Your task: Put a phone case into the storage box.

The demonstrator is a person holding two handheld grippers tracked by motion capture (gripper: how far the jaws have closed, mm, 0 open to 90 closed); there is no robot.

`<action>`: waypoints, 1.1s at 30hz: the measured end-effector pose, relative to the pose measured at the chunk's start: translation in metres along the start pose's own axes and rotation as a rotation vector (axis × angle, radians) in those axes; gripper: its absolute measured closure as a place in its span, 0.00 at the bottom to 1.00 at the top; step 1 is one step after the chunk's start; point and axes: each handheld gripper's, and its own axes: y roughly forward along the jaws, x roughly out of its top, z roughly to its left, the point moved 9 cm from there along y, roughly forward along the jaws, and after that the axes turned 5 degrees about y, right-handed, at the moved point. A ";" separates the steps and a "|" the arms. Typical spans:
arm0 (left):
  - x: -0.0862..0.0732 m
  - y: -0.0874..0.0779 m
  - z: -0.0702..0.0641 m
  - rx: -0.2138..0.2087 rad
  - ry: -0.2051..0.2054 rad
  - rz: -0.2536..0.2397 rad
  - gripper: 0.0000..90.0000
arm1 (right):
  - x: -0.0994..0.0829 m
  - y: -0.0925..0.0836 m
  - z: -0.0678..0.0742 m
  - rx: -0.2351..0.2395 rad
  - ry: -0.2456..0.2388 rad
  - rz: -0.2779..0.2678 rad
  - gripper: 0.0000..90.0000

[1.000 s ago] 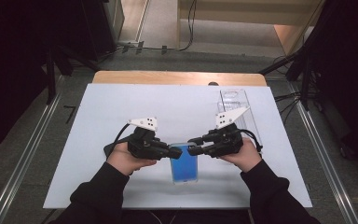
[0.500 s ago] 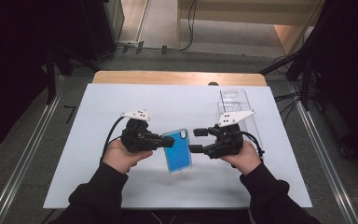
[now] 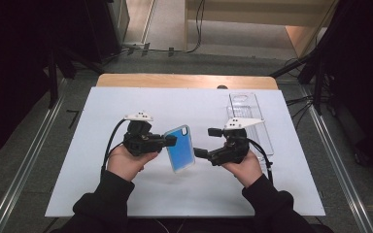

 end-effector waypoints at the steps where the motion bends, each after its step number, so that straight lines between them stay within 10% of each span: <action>1: 0.000 -0.001 0.001 0.006 -0.004 -0.002 0.90 | 0.000 0.001 0.001 -0.004 0.006 -0.005 0.00; 33: 0.002 0.005 -0.004 0.084 -0.061 -0.028 0.90 | -0.016 0.039 0.014 -0.228 0.013 0.003 0.00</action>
